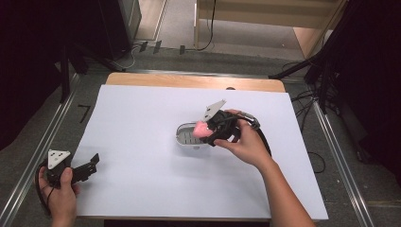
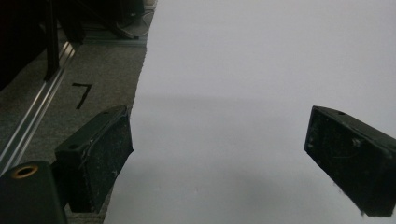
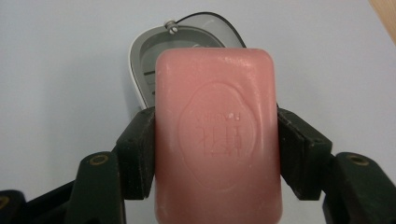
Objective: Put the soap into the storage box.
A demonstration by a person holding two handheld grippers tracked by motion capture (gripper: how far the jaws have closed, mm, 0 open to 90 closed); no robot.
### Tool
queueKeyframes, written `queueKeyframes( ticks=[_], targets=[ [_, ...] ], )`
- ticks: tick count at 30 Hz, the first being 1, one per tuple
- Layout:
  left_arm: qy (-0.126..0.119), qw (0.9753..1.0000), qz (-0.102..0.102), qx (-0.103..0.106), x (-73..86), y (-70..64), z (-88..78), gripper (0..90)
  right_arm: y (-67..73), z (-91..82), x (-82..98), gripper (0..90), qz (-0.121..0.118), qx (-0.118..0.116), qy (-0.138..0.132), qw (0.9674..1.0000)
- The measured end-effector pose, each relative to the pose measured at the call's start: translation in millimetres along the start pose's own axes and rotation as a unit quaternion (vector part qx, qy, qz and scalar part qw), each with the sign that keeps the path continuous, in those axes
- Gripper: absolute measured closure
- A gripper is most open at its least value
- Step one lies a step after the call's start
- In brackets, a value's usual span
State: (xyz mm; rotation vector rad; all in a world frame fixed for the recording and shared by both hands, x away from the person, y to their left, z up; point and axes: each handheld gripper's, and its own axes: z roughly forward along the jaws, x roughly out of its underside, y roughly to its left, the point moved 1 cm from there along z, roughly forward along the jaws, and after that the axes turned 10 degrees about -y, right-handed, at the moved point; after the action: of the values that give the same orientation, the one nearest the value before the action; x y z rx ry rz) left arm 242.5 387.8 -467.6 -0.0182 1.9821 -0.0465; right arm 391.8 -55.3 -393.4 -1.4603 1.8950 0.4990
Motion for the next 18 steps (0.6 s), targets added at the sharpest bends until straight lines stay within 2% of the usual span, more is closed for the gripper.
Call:
queueKeyframes(
  ticks=[13,18],
  targets=[
    [0.000,1.0000,0.000,0.000,0.0,0.0,0.0,8.1,-0.4,16.4,-10.8,38.5,-0.025,-0.019,-0.005,0.9995],
    [0.000,1.0000,-0.001,0.000,0.0,0.1,-0.1,8.1,0.1,23.9,-11.7,38.5,-0.032,-0.028,0.003,0.9991]
  ],
)
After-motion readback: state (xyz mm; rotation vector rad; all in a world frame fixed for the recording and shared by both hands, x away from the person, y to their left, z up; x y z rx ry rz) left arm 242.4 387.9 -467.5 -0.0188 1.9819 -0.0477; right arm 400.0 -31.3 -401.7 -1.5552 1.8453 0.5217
